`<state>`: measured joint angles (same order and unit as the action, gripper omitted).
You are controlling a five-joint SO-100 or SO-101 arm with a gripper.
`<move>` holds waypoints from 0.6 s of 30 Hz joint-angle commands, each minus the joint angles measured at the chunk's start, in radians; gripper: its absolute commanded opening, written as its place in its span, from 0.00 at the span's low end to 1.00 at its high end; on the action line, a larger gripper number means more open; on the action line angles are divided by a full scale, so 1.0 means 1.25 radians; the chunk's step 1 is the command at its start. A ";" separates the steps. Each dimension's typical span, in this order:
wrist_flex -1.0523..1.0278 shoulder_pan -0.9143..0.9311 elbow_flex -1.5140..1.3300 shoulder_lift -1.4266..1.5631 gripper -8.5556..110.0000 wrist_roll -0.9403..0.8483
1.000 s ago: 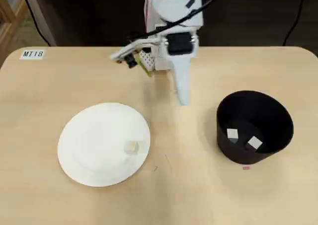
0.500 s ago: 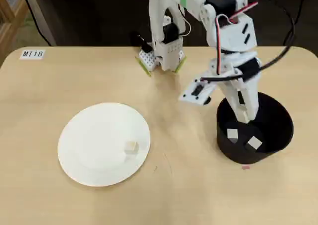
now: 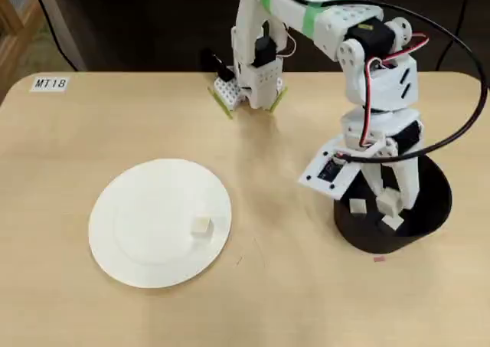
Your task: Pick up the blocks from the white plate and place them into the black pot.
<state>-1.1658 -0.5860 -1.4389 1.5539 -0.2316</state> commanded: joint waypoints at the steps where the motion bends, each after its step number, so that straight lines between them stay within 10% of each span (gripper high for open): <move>1: -0.022 0.000 0.044 0.049 0.31 -0.005; 8: -0.088 0.121 0.044 0.096 0.05 0.049; 18: -0.242 0.529 0.013 0.173 0.05 0.007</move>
<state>-1.4511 -0.0491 -1.4358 1.7349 -0.1917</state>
